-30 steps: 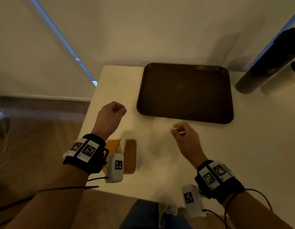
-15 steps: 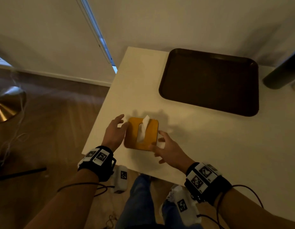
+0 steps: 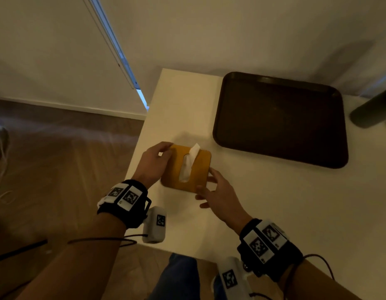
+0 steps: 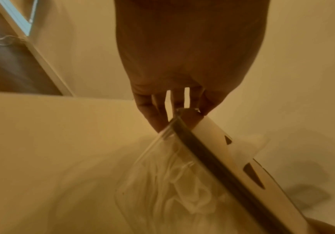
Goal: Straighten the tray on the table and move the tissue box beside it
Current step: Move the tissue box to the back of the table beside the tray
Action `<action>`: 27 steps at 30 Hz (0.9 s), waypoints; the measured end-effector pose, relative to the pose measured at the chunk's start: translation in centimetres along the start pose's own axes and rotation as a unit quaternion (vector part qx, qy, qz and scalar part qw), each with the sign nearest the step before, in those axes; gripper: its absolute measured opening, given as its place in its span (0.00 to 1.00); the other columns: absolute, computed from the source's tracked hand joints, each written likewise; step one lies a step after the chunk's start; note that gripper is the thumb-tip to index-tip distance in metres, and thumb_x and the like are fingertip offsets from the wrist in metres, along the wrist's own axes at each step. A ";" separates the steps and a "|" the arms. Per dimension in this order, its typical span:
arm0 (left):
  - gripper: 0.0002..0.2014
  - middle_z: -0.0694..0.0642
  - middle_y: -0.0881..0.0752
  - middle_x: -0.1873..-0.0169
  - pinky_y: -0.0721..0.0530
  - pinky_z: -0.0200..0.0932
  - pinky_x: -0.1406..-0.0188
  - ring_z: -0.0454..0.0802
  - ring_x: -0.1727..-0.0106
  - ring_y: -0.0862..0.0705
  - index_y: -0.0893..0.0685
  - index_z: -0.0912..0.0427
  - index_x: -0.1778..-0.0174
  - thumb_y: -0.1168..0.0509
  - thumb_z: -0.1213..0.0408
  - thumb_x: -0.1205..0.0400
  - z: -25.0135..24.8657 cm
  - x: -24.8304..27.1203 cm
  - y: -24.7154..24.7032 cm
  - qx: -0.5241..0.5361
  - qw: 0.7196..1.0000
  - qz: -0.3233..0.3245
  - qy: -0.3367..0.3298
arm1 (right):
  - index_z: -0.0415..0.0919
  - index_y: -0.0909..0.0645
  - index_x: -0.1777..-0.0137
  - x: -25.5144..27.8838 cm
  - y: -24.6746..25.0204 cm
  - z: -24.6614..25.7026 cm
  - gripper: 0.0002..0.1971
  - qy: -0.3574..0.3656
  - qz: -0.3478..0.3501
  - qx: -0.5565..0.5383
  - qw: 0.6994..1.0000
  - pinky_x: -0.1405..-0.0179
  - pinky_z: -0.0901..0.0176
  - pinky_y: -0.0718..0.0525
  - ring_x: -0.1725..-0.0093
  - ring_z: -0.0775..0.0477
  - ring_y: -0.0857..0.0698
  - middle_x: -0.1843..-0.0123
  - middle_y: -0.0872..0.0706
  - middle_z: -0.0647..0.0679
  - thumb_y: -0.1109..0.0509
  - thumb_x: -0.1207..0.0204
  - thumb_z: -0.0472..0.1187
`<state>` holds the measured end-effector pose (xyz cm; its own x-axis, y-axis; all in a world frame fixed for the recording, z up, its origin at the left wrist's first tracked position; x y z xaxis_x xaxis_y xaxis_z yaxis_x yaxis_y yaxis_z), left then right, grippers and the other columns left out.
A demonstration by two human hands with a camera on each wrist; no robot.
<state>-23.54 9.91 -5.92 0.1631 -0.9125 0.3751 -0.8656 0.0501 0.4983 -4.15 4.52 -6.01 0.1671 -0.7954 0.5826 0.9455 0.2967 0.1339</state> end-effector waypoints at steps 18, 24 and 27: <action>0.14 0.60 0.13 0.44 0.16 0.64 0.37 0.63 0.38 0.16 0.14 0.55 0.39 0.39 0.59 0.18 -8.3 -24.7 6.5 -0.007 0.998 0.035 -0.047 | 0.47 0.42 0.19 -19.7 0.1 14.8 0.33 0.032 -0.065 0.022 0.997 0.57 0.49 0.09 0.52 0.44 0.11 0.28 0.24 0.41 0.33 0.22 0.41; 0.15 0.58 0.14 0.48 0.14 0.64 0.41 0.64 0.40 0.16 0.14 0.56 0.39 0.40 0.60 0.17 -8.3 -28.0 6.4 -0.019 0.998 0.046 -0.027 | 0.48 0.42 0.19 -22.7 0.4 15.8 0.33 0.012 -0.065 0.018 0.998 0.59 0.53 0.10 0.52 0.45 0.11 0.29 0.23 0.41 0.33 0.22 0.41; 0.14 0.57 0.16 0.51 0.13 0.65 0.42 0.59 0.46 0.17 0.14 0.56 0.39 0.40 0.61 0.17 -8.0 -29.0 6.5 -0.003 0.999 0.049 -0.022 | 0.47 0.42 0.19 -23.5 0.3 16.1 0.33 0.013 -0.064 0.023 0.998 0.62 0.57 0.11 0.53 0.45 0.11 0.29 0.23 0.41 0.33 0.22 0.42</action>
<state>-30.05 39.97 -7.29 0.0569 -0.9201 0.3876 -0.8733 0.1423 0.4660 -12.29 31.85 -6.73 0.0531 -0.8421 0.5367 0.9459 0.2146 0.2432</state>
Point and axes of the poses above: each hand's wrist, its own x-axis away from the middle knuckle, its own y-axis out of the back of the hand, z = x × y, the point moved 2 cm from there along -x, towards the middle knuckle
